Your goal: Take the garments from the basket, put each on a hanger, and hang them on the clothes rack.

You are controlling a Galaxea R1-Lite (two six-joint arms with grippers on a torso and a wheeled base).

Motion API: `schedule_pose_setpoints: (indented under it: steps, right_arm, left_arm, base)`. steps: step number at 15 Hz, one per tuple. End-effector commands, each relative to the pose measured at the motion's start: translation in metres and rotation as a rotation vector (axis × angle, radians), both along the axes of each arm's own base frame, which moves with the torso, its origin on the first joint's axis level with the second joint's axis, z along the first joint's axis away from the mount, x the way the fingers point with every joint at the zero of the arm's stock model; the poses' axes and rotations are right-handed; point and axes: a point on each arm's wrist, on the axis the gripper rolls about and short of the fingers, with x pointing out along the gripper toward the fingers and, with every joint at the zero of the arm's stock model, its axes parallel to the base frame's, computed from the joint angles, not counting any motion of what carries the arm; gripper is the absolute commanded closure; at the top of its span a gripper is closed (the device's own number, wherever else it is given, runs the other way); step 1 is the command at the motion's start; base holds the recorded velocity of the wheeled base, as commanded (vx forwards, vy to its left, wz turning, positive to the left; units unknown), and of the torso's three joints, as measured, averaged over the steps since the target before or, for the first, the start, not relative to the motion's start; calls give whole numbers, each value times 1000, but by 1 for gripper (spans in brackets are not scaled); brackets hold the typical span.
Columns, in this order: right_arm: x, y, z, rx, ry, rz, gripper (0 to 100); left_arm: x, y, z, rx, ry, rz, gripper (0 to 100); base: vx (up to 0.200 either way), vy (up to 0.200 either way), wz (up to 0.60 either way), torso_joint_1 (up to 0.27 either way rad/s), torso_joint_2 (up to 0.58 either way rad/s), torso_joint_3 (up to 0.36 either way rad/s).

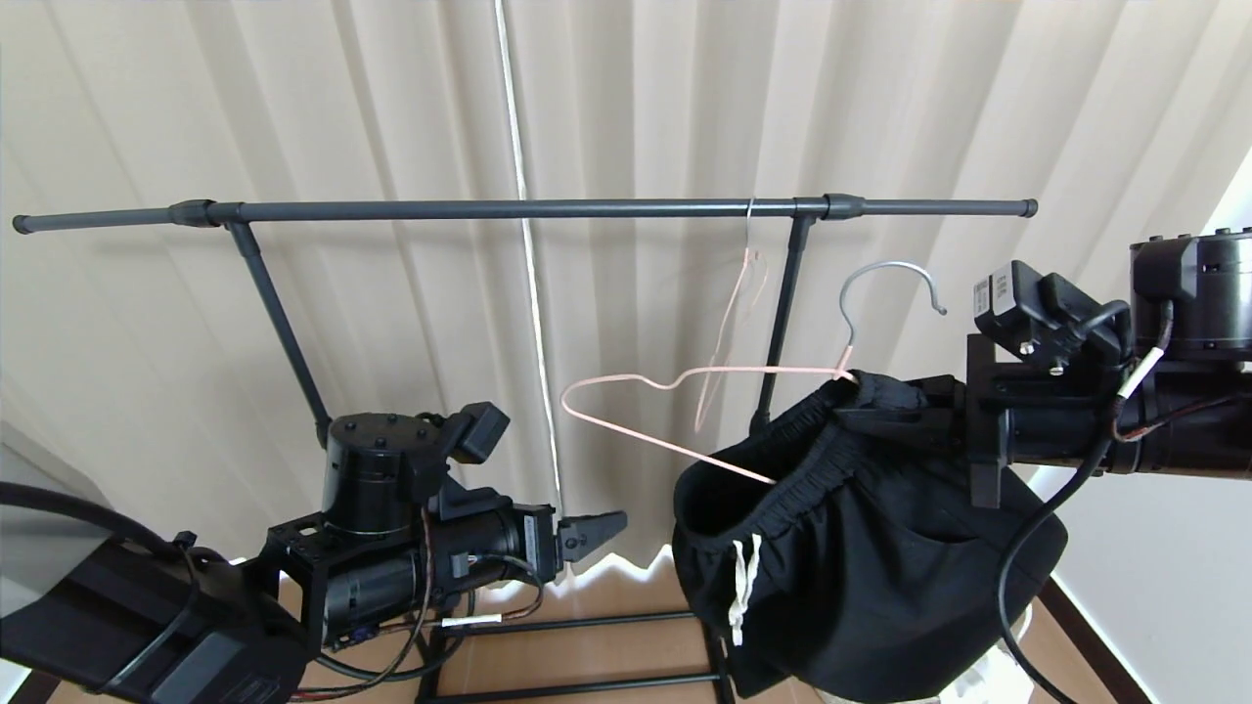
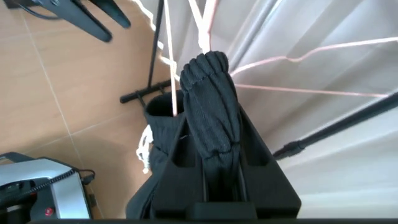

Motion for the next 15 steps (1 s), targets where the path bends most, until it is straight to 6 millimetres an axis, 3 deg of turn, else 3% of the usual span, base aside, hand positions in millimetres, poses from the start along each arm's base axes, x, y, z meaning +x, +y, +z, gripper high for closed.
schedule_pose_setpoints:
  steps: [1, 4, 14, 15]
  right_arm:
    - [-9, 0, 8, 25, -20, 43, 100]
    - [-14, 5, 10, 29, -25, 67, 100]
    - [-28, 13, 16, 57, -17, 100, 100]
    - [-28, 12, 16, 57, -18, 99, 100]
  left_arm:
    - [10, -5, -12, 11, 30, -1, 0]
    - [27, -16, -17, -29, 61, 13, 0]
    - [20, -49, -33, -24, 100, -97, 0]
    - [21, -49, -34, -23, 103, -97, 100]
  base:
    - [0, 0, 0, 0, 0, 0]
    - [0, 0, 0, 0, 0, 0]
    - [0, 0, 0, 0, 0, 0]
    - [0, 0, 0, 0, 0, 0]
